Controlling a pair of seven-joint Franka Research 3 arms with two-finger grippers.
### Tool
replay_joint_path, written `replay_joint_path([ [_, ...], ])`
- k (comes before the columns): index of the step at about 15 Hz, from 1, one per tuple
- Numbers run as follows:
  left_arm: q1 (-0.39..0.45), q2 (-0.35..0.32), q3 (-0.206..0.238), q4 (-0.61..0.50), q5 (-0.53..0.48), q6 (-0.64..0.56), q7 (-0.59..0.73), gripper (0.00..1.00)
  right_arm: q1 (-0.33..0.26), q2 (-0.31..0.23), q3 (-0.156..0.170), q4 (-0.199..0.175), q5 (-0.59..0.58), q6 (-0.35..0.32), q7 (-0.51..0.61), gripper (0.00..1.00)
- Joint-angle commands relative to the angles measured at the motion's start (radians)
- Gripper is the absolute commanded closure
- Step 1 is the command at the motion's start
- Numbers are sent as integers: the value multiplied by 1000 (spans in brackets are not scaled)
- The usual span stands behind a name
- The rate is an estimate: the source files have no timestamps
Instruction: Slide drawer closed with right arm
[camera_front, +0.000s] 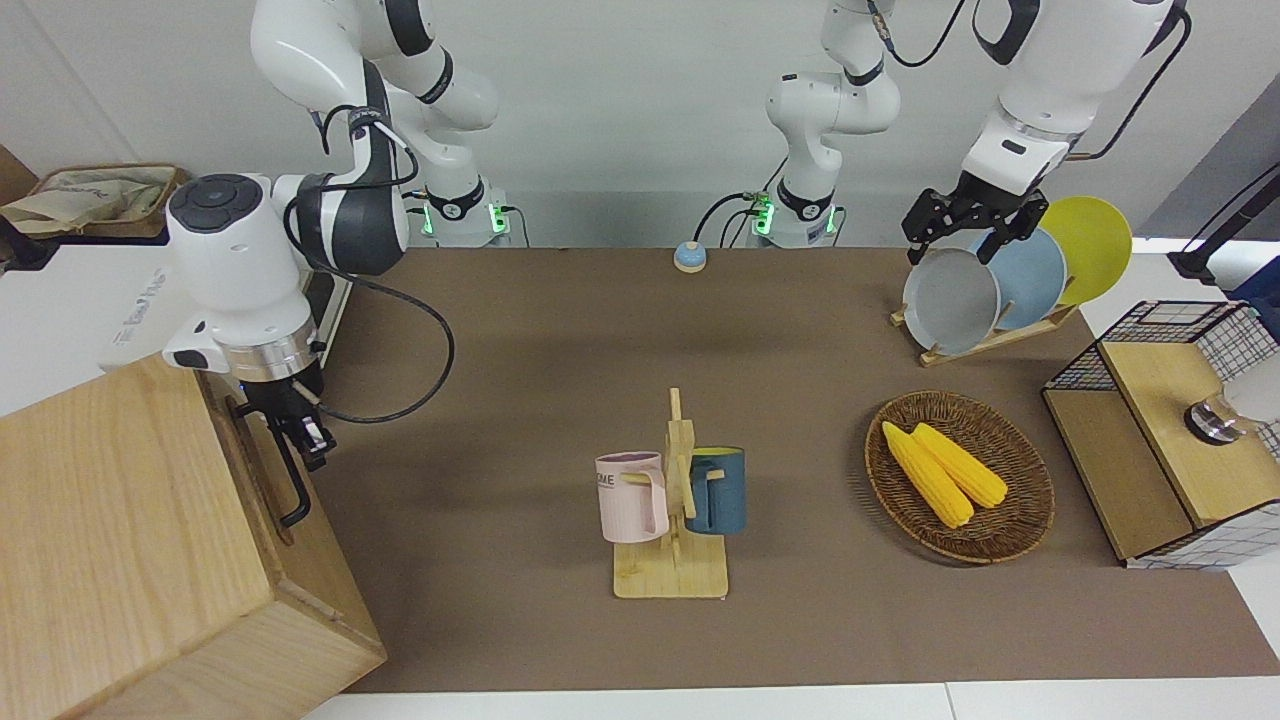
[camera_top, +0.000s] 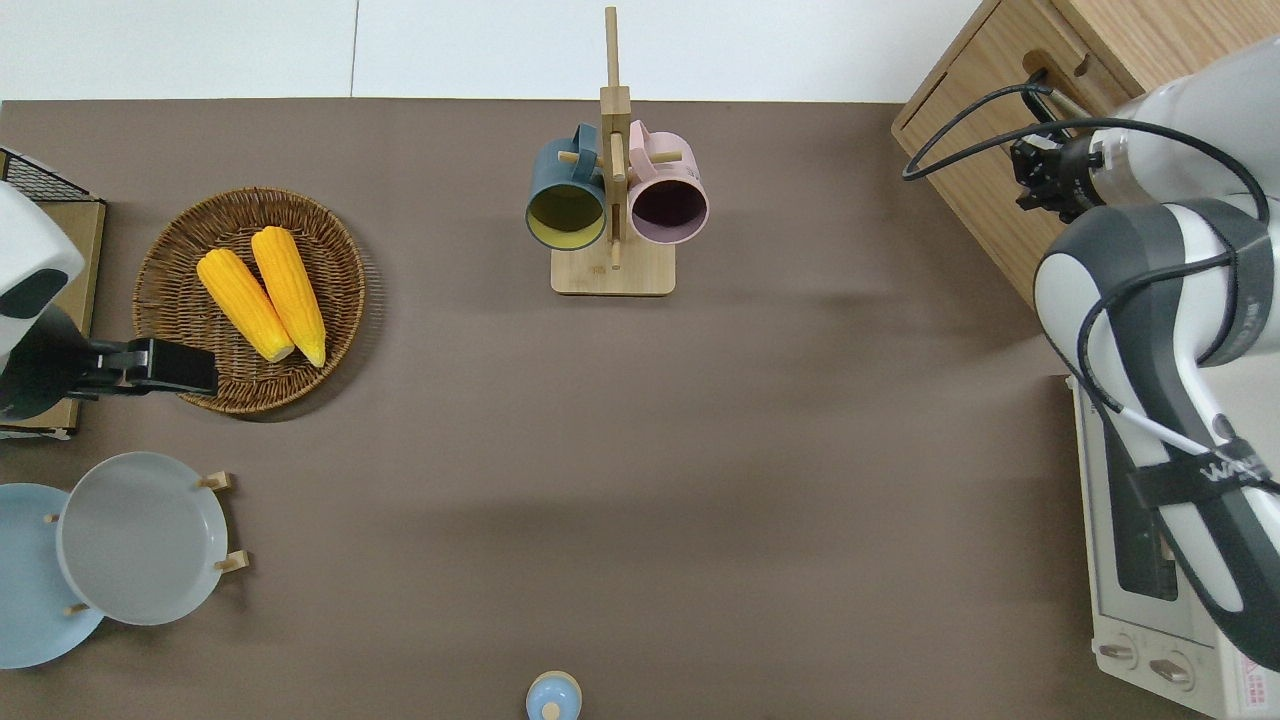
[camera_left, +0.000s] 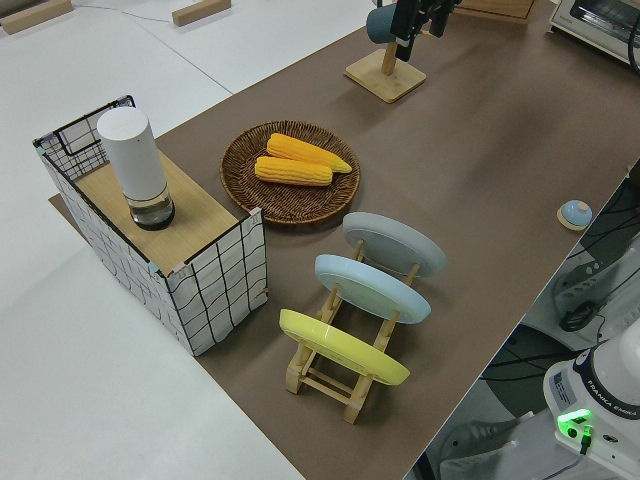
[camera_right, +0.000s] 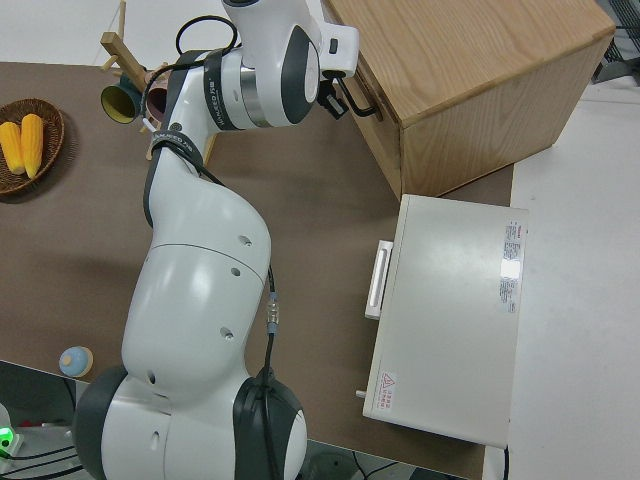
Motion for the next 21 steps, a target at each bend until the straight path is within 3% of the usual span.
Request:
replay_joint_path([
  [1, -2, -8, 3, 2, 13, -14, 1, 2, 41, -114, 2, -107, -2, -60, -94, 1000],
  [4, -2, -8, 3, 2, 13, -13, 1, 2, 57, -193, -6, -121, 57, -171, -295, 949],
  [6, -2, -8, 3, 2, 13, -14, 1, 2, 57, -228, -9, -124, 77, -228, -416, 726],
  [7, -2, -8, 3, 2, 13, -14, 1, 5, 57, -248, -11, -138, 77, -240, -485, 698],
  [8, -2, -8, 3, 2, 13, -13, 1, 2, 57, -269, -17, -152, 84, -246, -545, 585],
  [9, -2, -8, 3, 2, 13, -14, 1, 2, 57, -289, -28, -161, 99, -258, -594, 377],
  [10, -2, -8, 3, 2, 13, -14, 1, 2, 57, -305, -32, -164, 120, -272, -630, 331],
  [11, -2, -8, 3, 2, 13, -14, 1, 2, 57, -318, -34, -166, 128, -288, -653, 134],
  [12, -2, -8, 3, 2, 13, -14, 1, 2, 58, -337, -34, -169, 130, -306, -665, 12],
  [14, -2, -8, 3, 2, 13, -14, 1, 2, 66, -383, -34, -204, 145, -318, -700, 11],
  [16, -2, -8, 3, 2, 13, -13, 1, 2, 86, -420, -60, -242, 166, -321, -725, 11],
  [21, -2, -8, 3, 2, 13, -14, 1, 2, 118, -473, -95, -264, 195, -400, -742, 11],
])
